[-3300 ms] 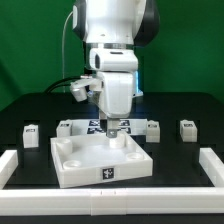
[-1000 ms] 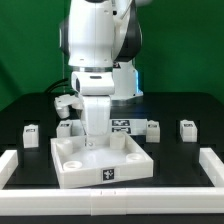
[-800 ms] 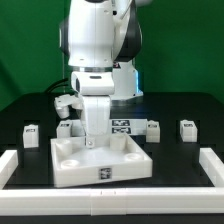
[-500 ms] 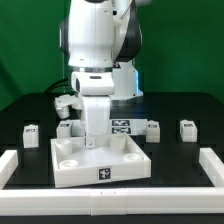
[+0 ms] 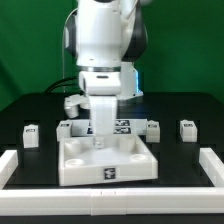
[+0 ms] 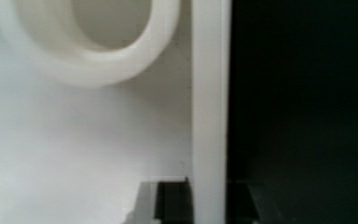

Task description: Assemble one leg

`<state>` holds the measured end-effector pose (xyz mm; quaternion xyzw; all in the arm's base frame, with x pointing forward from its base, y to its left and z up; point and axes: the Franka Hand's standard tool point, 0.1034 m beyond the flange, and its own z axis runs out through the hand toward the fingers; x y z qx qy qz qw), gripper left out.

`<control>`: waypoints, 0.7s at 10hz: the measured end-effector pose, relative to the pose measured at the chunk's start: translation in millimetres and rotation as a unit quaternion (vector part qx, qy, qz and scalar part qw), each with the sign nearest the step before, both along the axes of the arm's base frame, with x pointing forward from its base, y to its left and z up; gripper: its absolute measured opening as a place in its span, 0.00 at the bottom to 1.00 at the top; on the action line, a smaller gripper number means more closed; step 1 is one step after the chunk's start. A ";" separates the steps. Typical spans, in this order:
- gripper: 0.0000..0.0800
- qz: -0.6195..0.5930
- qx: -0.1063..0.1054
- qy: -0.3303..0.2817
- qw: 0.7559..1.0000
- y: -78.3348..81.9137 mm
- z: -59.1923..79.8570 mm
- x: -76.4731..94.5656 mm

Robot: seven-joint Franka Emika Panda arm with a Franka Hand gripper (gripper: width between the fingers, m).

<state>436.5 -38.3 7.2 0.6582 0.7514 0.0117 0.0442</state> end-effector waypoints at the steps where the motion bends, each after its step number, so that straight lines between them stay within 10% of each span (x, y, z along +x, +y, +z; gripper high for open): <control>1: 0.07 -0.008 0.003 -0.003 1.000 17.5 0.1 1.8; 7: 0.07 -0.031 0.010 -0.018 0.999 83.8 0.4 32.3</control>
Offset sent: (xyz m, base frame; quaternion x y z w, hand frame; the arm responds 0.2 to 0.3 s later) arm 0.0191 0.0338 -0.0175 -0.0110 -0.0070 0.0325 0.9994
